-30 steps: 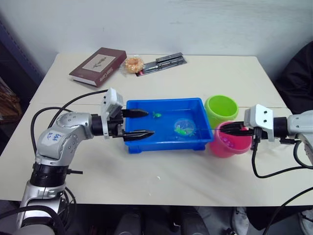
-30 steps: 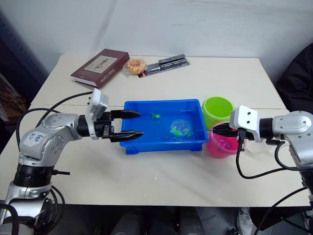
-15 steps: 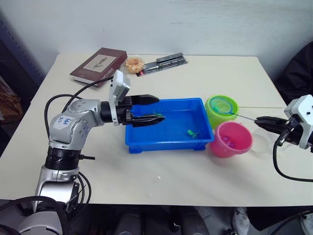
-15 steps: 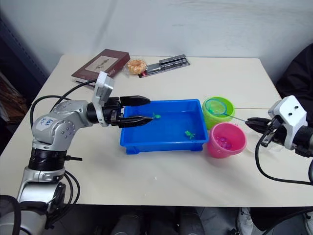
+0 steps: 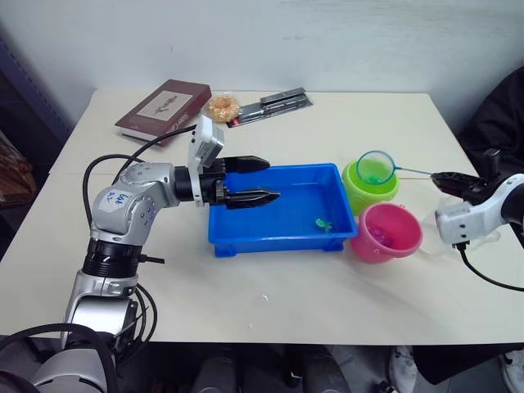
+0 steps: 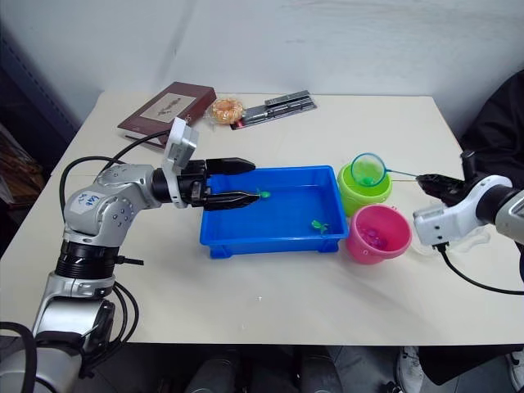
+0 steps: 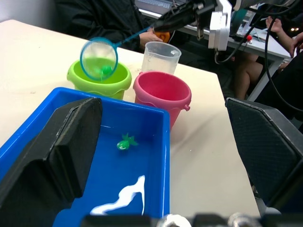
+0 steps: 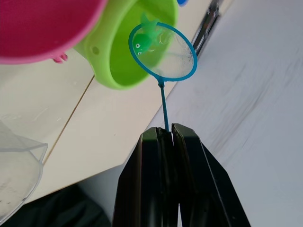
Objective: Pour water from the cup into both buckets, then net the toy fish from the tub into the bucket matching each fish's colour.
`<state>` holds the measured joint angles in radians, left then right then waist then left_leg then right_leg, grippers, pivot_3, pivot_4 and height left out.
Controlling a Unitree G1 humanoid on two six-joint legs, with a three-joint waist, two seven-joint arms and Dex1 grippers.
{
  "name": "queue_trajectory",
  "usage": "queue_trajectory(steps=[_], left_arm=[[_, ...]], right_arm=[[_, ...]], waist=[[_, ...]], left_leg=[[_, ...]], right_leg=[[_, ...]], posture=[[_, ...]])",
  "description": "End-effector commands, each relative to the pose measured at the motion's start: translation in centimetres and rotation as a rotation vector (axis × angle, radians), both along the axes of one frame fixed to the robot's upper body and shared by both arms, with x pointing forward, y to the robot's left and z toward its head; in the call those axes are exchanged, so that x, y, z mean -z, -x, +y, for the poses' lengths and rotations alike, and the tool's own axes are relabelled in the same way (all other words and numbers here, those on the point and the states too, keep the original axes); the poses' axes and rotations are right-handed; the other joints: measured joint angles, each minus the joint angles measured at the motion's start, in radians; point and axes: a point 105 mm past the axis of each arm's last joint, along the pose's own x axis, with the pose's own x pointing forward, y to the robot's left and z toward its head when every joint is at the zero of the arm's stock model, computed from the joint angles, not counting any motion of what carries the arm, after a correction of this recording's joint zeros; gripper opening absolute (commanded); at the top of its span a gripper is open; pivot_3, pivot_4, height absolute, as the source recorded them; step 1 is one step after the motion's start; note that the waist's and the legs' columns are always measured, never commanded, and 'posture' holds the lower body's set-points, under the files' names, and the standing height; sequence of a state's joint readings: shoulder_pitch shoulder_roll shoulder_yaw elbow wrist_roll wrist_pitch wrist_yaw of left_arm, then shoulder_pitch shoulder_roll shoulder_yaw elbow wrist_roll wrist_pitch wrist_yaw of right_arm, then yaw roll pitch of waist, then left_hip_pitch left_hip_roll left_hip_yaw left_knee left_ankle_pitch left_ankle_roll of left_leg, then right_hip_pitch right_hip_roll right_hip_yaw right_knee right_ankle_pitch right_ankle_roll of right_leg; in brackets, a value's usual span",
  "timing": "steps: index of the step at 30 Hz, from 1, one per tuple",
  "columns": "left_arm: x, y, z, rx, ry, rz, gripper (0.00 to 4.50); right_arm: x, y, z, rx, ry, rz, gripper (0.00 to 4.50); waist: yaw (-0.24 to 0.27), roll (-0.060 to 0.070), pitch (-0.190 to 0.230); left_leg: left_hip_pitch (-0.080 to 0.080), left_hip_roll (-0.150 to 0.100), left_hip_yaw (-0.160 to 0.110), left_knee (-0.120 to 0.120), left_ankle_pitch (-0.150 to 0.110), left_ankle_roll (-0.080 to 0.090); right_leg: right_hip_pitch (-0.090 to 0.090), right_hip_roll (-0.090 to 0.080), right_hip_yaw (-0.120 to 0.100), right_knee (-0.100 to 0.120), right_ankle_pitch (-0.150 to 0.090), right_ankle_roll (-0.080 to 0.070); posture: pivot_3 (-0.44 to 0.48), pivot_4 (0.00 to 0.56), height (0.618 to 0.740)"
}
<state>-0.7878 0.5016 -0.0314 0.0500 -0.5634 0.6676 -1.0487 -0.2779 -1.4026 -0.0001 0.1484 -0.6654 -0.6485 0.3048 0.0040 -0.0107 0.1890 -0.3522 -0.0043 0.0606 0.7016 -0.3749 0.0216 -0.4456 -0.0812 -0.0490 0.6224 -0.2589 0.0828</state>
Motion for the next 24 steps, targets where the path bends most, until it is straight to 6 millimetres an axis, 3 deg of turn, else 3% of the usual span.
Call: queue_trajectory(steps=[1,5,10,12,15,18,22,24], left_arm=[[-1.1,0.4,-0.2,0.017,0.006,-0.062,4.45],[-0.9,0.3,-0.5,0.017,0.005,-0.062,4.45],[-0.7,0.5,-1.3,0.048,-0.007,-0.084,4.45],[-0.7,0.4,-1.3,0.045,-0.003,-0.089,4.45],[-0.7,0.3,-1.2,0.035,0.003,-0.095,4.45],[-0.7,0.1,-0.9,0.02,0.009,-0.097,4.45],[-0.3,0.2,-0.7,0.011,-0.011,-0.112,4.45],[-0.3,0.2,-0.6,0.009,-0.009,-0.108,4.45]], right_arm=[[-3.8,-0.4,-1.2,0.007,0.032,-0.139,0.0],[-1.1,0.0,-1.7,-0.014,0.091,-0.041,0.0],[-2.0,-0.3,-0.5,-0.083,0.091,-0.064,0.0],[-3.8,-1.2,-1.5,-0.019,0.084,-0.125,0.0],[-2.2,-0.8,-1.0,-0.079,0.137,-0.053,0.0],[-4.5,-2.0,-1.5,-0.024,0.099,-0.142,0.0],[-2.5,-1.4,-0.3,-0.118,0.148,-0.054,0.0],[-2.2,-1.8,-0.9,-0.088,0.16,-0.047,0.0]], waist=[[-0.006,0.001,0.0],[-0.007,0.001,0.0],[-0.009,0.001,0.0],[-0.012,0.002,0.0],[-0.01,0.002,0.0],[-0.009,0.002,0.0],[-0.007,0.003,0.0],[-0.008,0.003,0.0]], left_leg=[[0.0,0.0,0.0,0.0,0.0,0.0],[0.001,0.002,0.0,0.0,0.0,-0.001],[0.001,0.001,0.002,0.0,0.0,-0.001],[0.002,0.001,0.002,0.0,0.0,-0.001],[0.002,0.001,0.002,0.0,0.0,-0.001],[0.001,0.002,0.002,0.0,0.0,-0.002],[0.001,0.001,0.001,0.0,0.001,-0.001],[0.0,0.001,0.001,-0.001,0.001,-0.001]], right_leg=[[0.0,0.0,0.0,0.0,0.0,0.0],[0.0,0.001,0.0,0.0,0.0,0.0],[0.0,0.001,0.001,0.0,0.0,0.0],[0.0,0.001,0.002,0.0,0.0,0.0],[0.0,0.001,0.002,0.0,0.0,-0.001],[0.0,0.002,0.002,0.0,0.0,-0.001],[0.0,0.001,0.001,0.0,0.0,0.0],[0.0,0.001,0.001,0.001,0.0,0.0]], posture=[[0.0,0.15,0.74],[0.0,0.15,0.74],[0.0,0.15,0.74],[0.0,0.15,0.74],[0.0,0.15,0.74],[0.0,0.15,0.74],[0.0,0.15,0.74],[0.0,0.15,0.74]])
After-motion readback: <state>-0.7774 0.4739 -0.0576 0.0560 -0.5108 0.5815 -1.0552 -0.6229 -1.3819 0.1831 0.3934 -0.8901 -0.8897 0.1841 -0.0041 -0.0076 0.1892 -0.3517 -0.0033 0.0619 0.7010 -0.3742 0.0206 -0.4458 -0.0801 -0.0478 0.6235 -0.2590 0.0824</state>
